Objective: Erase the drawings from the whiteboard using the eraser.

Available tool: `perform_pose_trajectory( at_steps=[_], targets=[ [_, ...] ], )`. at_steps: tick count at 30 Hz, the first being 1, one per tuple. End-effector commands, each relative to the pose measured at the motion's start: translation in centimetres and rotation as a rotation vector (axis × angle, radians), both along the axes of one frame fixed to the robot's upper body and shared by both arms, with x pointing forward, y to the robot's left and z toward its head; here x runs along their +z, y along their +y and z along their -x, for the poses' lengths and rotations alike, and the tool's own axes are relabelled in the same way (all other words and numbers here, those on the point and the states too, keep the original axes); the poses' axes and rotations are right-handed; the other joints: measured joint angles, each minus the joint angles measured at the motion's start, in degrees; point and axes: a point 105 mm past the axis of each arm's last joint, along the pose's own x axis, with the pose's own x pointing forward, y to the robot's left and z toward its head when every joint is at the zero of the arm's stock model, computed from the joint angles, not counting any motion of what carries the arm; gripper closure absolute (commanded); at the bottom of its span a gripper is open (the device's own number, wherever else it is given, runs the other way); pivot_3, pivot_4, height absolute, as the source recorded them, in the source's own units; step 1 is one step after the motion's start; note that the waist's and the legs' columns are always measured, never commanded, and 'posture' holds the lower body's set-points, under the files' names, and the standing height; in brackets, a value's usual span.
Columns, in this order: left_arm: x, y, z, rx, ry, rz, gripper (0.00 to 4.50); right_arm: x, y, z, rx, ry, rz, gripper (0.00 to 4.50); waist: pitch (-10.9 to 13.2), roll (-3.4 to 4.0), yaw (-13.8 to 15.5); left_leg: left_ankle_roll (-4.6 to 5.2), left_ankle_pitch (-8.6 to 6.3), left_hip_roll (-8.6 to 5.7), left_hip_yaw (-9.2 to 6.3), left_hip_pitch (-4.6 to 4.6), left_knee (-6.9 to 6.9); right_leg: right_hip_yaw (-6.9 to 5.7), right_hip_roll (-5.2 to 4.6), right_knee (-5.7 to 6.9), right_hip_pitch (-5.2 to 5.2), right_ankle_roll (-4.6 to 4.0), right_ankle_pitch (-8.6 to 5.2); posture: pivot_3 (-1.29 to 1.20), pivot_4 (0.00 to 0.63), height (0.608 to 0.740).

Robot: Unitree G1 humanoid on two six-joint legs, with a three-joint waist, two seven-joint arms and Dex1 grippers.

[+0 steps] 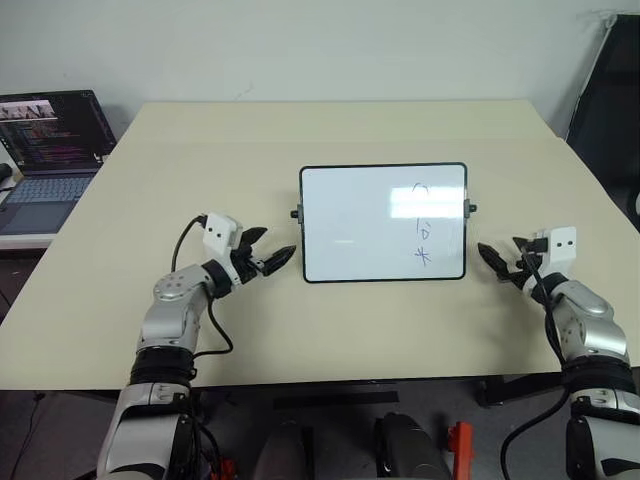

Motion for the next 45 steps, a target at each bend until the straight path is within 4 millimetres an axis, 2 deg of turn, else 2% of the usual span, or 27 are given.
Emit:
perform_pose_trajectory(
  at_steps=[1, 6, 8, 10, 15, 18, 21, 25, 30, 45],
  targets=[
    [1.4, -0.2, -0.5, -0.009, -0.054, -0.005, 0.00, 1.8, -0.9, -0.2, -0.020, -0.059, 0.018, 0.02, 0.0, 0.00, 0.0, 0.00, 0.00, 0.00, 0.00, 0.01, 0.00, 0.00, 0.00, 0.00, 0.00, 0.00, 0.00, 0.00, 0.150, 0.740],
    [1.8, 1.3, -0.6, 0.039, -0.067, 0.006, 0.00, 2.9, -1.8, -0.2, -0.045, -0.090, 0.011, 0.02, 0.0, 0.00, 0.0, 0.00, 0.00, 0.00, 0.02, 0.01, 0.00, 0.02, 0.00, 0.00, 0.00, 0.00, 0.00, 0.00, 0.150, 0.740],
    [2.8, 2.1, -0.3, 0.036, -0.089, 0.005, 0.00, 3.2, -2.3, 0.0, -0.046, -0.091, 0.021, 0.02, 0.0, 0.00, -0.1, 0.00, 0.00, 0.00, 0.01, 0.00, 0.00, 0.01, 0.00, 0.01, -0.01, 0.00, 0.00, 0.00, 0.150, 0.740],
    [4.7, 2.2, 0.3, -0.019, -0.114, 0.031, 0.00, 3.7, -3.0, 0.2, -0.059, -0.102, 0.022, 0.02, 0.0, -0.01, -0.1, 0.00, 0.00, 0.00, 0.01, 0.00, 0.00, 0.01, 0.01, 0.01, -0.01, 0.00, 0.00, 0.00, 0.150, 0.740],
    [9.4, 0.2, 3.1, -0.227, -0.195, 0.062, 0.00, 5.2, -5.4, 1.4, -0.105, -0.136, 0.019, 0.02, 0.0, -0.02, 0.0, 0.00, 0.00, 0.01, 0.02, -0.05, -0.01, 0.01, -0.01, -0.04, -0.03, 0.01, 0.00, 0.00, 0.150, 0.740],
    [11.1, -1.6, 4.2, -0.317, -0.212, 0.060, 0.00, 5.8, -7.2, 1.9, -0.160, -0.140, 0.006, 0.02, 0.0, -0.02, 0.2, -0.01, 0.00, 0.01, 0.01, -0.04, 0.00, 0.00, -0.01, -0.04, 0.00, 0.02, -0.01, 0.00, 0.150, 0.740],
    [12.3, -4.2, 6.2, -0.450, -0.214, 0.036, 0.00, 6.6, -8.5, 1.8, -0.170, -0.118, 0.047, 0.02, 0.0, -0.04, 0.0, -0.01, 0.00, 0.01, 0.03, -0.03, 0.01, 0.02, 0.00, -0.03, 0.00, 0.02, -0.01, 0.00, 0.150, 0.740],
    [11.1, -7.7, 7.9, -0.578, -0.159, 0.041, 0.00, 6.4, -10.7, 1.2, -0.214, -0.048, 0.056, 0.02, 0.0, -0.03, -0.2, 0.00, 0.00, -0.01, 0.14, 0.02, 0.01, 0.13, 0.00, -0.07, 0.02, 0.05, 0.01, 0.00, 0.150, 0.740],
    [10.8, -9.5, 8.7, -0.628, -0.139, 0.074, 0.00, 6.3, -11.0, 0.6, -0.191, 0.014, 0.038, 0.02, 0.0, -0.08, -0.8, 0.00, -0.01, 0.08, 0.19, 0.10, 0.00, 0.26, 0.17, -0.09, 0.03, 0.03, 0.00, 0.00, 0.150, 0.740],
    [10.2, -9.9, 9.8, -0.645, -0.118, 0.070, 0.00, 2.8, -10.3, 0.3, -0.183, 0.255, 0.112, 0.02, 0.0, -0.07, -0.6, 0.00, -0.01, 0.12, 0.23, 0.09, 0.01, 0.30, 0.20, -0.15, 0.02, 0.02, 0.00, 0.00, 0.150, 0.740]
  ],
)
